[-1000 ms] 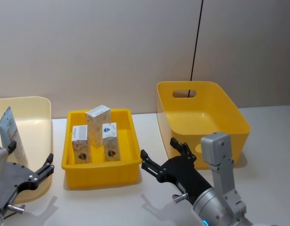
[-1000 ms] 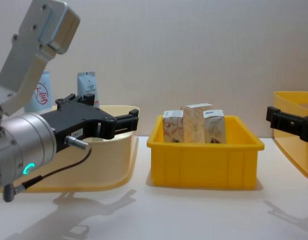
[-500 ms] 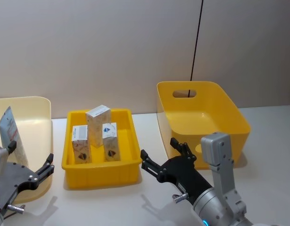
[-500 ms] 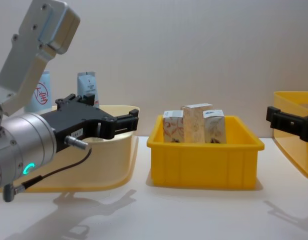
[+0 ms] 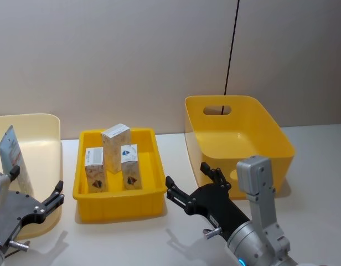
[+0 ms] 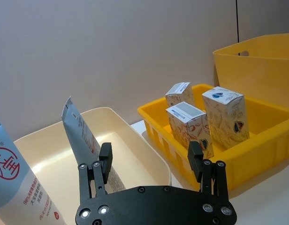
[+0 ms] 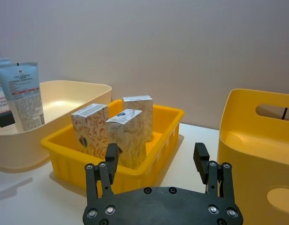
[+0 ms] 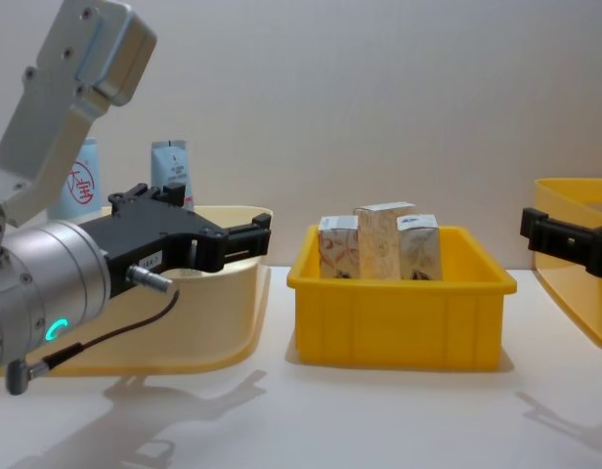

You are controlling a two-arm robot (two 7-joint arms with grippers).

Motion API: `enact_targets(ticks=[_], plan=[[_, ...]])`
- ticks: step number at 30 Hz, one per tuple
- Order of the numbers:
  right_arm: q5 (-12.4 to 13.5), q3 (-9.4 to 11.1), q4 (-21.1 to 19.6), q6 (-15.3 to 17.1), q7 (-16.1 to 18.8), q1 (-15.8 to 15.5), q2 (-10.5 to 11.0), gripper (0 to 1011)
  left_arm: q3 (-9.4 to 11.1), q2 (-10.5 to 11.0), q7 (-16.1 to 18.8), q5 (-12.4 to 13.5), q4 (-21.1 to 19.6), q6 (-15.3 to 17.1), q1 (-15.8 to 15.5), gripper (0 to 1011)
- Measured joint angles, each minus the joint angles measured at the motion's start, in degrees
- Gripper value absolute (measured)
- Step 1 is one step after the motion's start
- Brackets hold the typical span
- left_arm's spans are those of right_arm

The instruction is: Bimanual collaborative sorting of washing and personal care products

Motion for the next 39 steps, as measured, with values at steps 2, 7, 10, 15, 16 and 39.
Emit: enact_targets(ticks=[2, 7, 10, 15, 16, 39], plan=[[0.0, 0.0, 0.0, 0.0, 0.0, 0.0, 0.0, 1001, 0.0, 0.0, 0.0, 0.0, 0.0, 0.0, 0.0, 1003], [0.0, 0.0, 0.0, 0.0, 0.0, 0.0, 0.0, 1001, -0.4, -0.2, -0.2, -0.2, 0.2, 0.0, 0.0, 1003], [0.0, 0.0, 0.0, 0.0, 0.0, 0.0, 0.0, 1001, -0.7, -0.2, -0.6, -0.6, 0.5, 0.0, -0.2, 1003], [0.0, 0.0, 0.0, 0.0, 0.0, 0.0, 0.0, 1001, -1.3, -0.4, -1.2, -1.2, 1.0, 0.1, -0.4, 1003], [0.0, 0.0, 0.0, 0.0, 0.0, 0.0, 0.0, 1001, -1.5, -0.4, -1.3, -1.4, 1.2, 0.1, -0.4, 1003], [0.0, 0.0, 0.0, 0.0, 0.0, 0.0, 0.0, 1001, -5.9, -2.0, -1.6, -4.8, 3.4, 3.2, -1.8, 1003]])
